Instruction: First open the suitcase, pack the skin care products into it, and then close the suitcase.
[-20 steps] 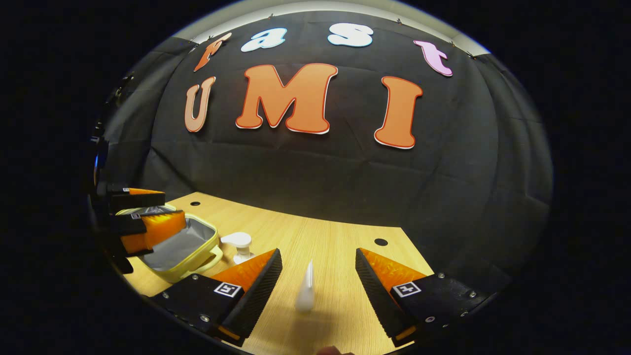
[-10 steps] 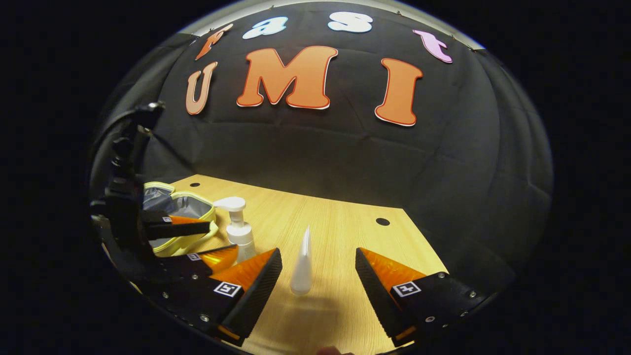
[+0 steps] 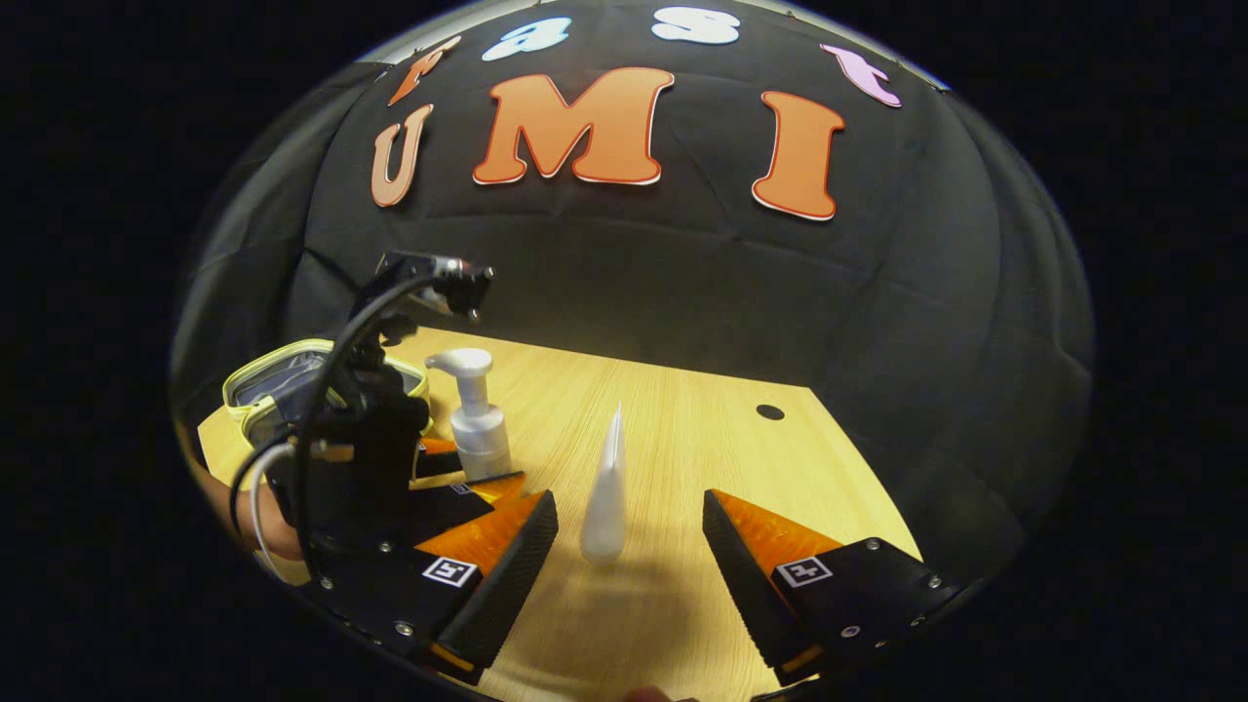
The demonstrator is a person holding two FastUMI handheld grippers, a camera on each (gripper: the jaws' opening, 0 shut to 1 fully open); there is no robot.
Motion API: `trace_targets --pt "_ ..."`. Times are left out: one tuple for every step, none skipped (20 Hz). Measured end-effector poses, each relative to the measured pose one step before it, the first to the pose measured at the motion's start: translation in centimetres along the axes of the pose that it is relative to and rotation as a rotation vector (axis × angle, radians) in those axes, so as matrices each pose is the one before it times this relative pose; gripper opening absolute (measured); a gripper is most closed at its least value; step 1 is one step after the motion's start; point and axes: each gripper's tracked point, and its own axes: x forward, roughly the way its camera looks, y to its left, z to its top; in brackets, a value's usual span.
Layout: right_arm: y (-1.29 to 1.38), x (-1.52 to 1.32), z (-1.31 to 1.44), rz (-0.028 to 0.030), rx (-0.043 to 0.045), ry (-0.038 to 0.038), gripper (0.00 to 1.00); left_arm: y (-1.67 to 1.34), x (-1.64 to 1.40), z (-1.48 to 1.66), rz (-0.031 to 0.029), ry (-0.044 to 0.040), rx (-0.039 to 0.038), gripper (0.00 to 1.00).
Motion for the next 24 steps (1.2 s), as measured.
trace_targets --pt "0.264 0.737 -0.808 0.00944 0.01089 0.02192 0.95 0.115 -0.438 -0.135 -0.00505 0.01289 0.00192 0.63" --pt "0.210 0.860 -0.591 0.00747 0.00820 0.01644 0.96 0.351 -0.254 -0.112 0.00631 0.01293 -0.00061 0.63" --pt "0.067 0.765 -0.686 0.00349 0.00054 0.01839 0.96 0.087 -0.599 0.030 -0.00546 0.00244 -0.00433 0.61" --pt "0.104 0.866 -0.608 0.00187 -0.00167 0.01422 0.96 0.062 -0.590 0.209 -0.00065 0.00005 -0.00724 0.61" --pt "0.005 0.501 -0.910 0.00704 -0.00080 0.02199 0.96 0.122 -0.638 0.459 0.00078 -0.00197 0.00214 0.61" --pt "0.029 0.609 -0.652 0.00626 0.00092 0.01813 0.96 0.196 -0.668 0.457 0.00589 -0.00679 0.00429 0.61" --pt "0.294 0.683 -0.347 0.01602 0.00169 0.00984 0.96 0.239 -0.670 0.722 0.00362 -0.01099 0.00384 0.61" --pt "0.072 0.522 -0.363 0.00052 -0.00171 0.00222 0.96 0.191 -0.772 0.840 0.00380 -0.01181 0.00111 0.63" --pt "-0.108 0.362 -0.329 -0.00062 -0.00004 0.00418 0.96 0.372 -0.771 0.939 0.00703 -0.01407 -0.00132 0.61" --pt "0.138 0.134 -0.412 0.00602 0.00222 0.00968 0.95 0.462 -0.697 1.013 0.01079 -0.01085 -0.00483 0.61" --pt "0.150 0.280 -0.208 0.00542 0.00453 -0.00049 0.95 0.371 -0.637 0.858 0.00821 -0.01535 -0.00789 0.61" --pt "0.138 0.455 -0.014 0.00617 0.00144 -0.00191 0.95 0.442 -0.858 0.909 0.01217 -0.01015 -0.00739 0.63" --pt "0.248 0.520 0.021 0.00456 -0.00059 0.00367 0.95 0.511 -0.966 0.597 0.01010 -0.01043 -0.00873 0.61" --pt "0.203 0.453 -0.084 0.00553 -0.00184 0.00633 0.94 0.720 -0.886 0.773 0.01815 -0.00611 -0.00986 0.61" --pt "0.185 0.372 -0.136 0.00389 -0.00135 0.00722 0.94 0.636 -0.877 0.764 0.01497 -0.00602 -0.01126 0.61" --pt "0.042 0.354 -0.277 -0.00466 -0.00421 0.01376 0.92 0.777 -1.052 0.686 0.01904 -0.00784 -0.00803 0.61" --pt "-0.012 0.088 -0.225 -0.00664 -0.00046 0.01826 0.89 0.859 -0.959 0.659 0.02343 -0.00413 -0.00512 0.61" --pt "0.519 0.089 0.354 0.01827 0.01657 -0.00872 0.81 0.972 -1.010 0.610 0.02266 -0.00440 -0.00416 0.61" --pt "0.165 0.048 0.316 0.00070 0.00962 -0.00843 0.75 0.853 -1.135 0.230 0.02445 -0.00604 -0.00383 0.61" --pt "-0.100 -0.047 0.082 -0.00141 0.00533 0.00376 0.66 1.118 -0.970 0.106 0.02646 0.00269 -0.00048 0.61" --pt "0.138 0.127 0.520 0.00038 0.01376 -0.01111 0.66 1.206 -0.783 0.136 0.02595 0.00370 -0.00021 0.61" --pt "0.263 0.139 -0.104 0.00774 0.01155 0.01667 0.48 1.110 -0.864 -0.204 0.02561 0.00261 -0.00131 0.61" --pt "0.073 -0.229 0.108 0.00013 0.00440 0.00649 0.52 1.073 -0.579 -0.361 0.02186 0.00804 -0.00392 0.61" --pt "0.216 -0.198 0.176 0.00672 -0.00457 0.00069 0.50 1.047 -0.500 -0.165 0.02225 0.00167 -0.00870 0.61"
